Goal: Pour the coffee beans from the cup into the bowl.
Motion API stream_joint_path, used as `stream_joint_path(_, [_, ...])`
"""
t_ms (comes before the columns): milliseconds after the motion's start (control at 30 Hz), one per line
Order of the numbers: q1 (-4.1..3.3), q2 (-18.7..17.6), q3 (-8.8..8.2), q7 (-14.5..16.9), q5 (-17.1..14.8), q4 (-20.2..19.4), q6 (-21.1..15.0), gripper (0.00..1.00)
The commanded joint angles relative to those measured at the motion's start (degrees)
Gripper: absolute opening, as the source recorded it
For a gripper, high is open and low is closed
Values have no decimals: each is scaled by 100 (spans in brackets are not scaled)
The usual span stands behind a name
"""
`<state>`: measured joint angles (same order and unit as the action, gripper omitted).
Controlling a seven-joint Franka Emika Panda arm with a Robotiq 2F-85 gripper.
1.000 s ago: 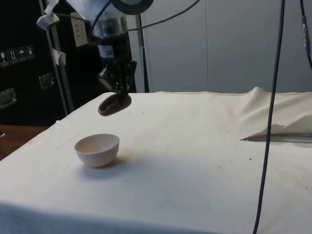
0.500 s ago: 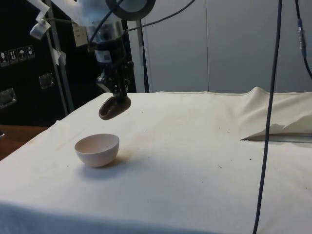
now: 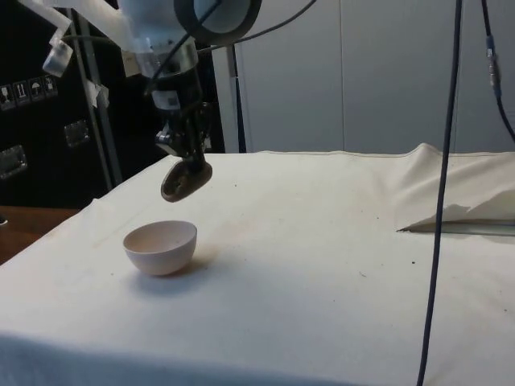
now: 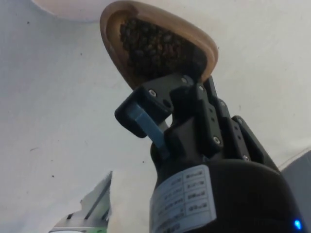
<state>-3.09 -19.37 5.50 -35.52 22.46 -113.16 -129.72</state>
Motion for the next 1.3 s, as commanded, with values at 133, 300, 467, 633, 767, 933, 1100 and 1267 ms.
stream_joint_path(133, [-74,-212,74,-229,235,338,275,0])
stream_joint_path(300, [-109,-338,178,-407,418,539,464,0])
stream_joint_path(467, [-126,-401,315,-584,596,647,670,0])
stream_joint_path(633, [-149,-458,435,-773,791,716,842,0])
stream_joint_path(767, [-149,-504,504,-871,917,762,934,0])
stream_joint_path(933, [-143,-573,625,-917,1117,871,1186,0])
stream_joint_path(1100, [-138,-596,693,-911,1249,905,1301,0])
stream_joint_path(1267, [-138,-590,728,-900,1409,900,1324,0])
